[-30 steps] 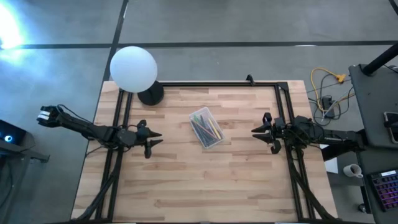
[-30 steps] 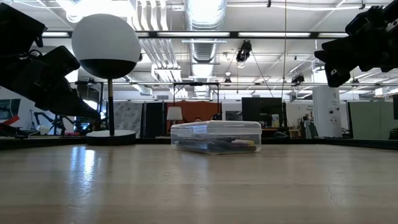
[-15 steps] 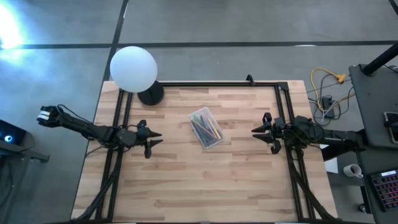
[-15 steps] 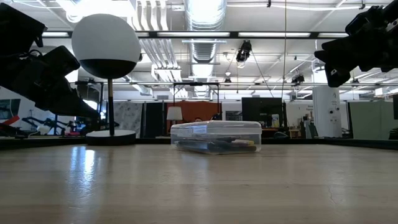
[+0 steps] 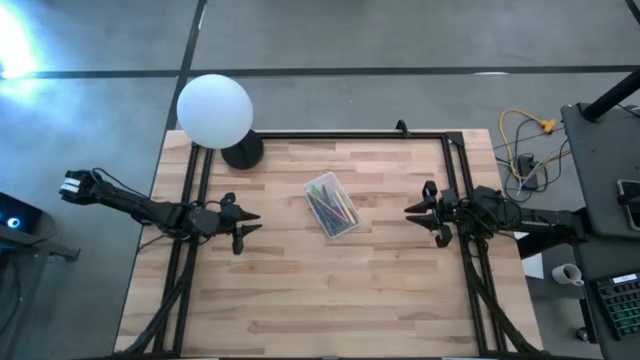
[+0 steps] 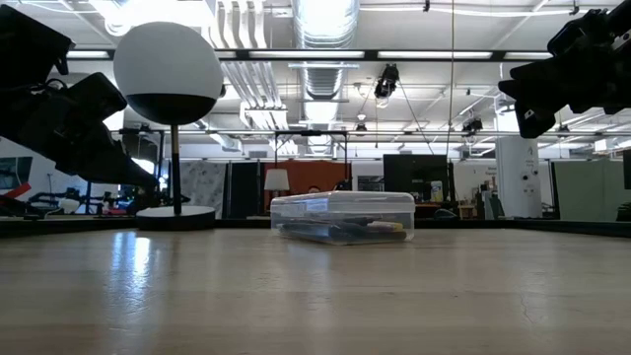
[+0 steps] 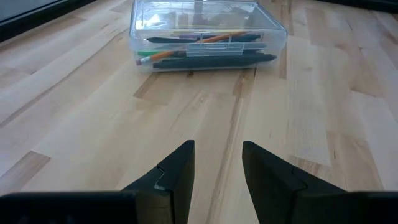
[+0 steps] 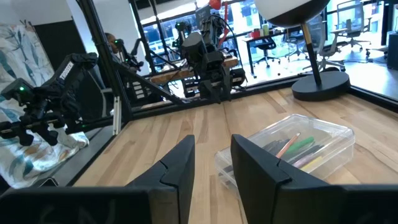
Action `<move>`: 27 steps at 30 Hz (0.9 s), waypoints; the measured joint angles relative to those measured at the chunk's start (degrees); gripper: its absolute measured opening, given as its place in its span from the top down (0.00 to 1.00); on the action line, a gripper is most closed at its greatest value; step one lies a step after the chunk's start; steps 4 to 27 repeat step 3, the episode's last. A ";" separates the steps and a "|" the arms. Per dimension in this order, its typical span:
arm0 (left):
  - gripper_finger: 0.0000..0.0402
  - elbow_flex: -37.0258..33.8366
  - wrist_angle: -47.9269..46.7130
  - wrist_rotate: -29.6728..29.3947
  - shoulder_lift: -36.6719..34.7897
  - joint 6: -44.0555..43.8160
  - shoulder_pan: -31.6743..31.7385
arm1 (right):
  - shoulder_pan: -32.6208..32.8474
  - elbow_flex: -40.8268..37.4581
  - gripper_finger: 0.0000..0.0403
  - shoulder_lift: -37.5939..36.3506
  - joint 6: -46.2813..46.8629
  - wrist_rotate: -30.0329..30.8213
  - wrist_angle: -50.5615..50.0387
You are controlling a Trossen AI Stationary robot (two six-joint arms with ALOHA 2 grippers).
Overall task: Pick & place school supplies into a supply box
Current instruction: Return to Home Position
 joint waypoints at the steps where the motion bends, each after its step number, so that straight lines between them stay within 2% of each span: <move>1: 0.70 0.00 0.00 -0.01 0.00 -0.01 -0.01 | -0.01 0.00 0.76 -0.01 0.00 0.00 0.00; 27: 0.70 0.00 0.00 0.00 0.00 0.00 0.01 | -0.01 0.00 0.76 0.01 0.00 0.00 0.00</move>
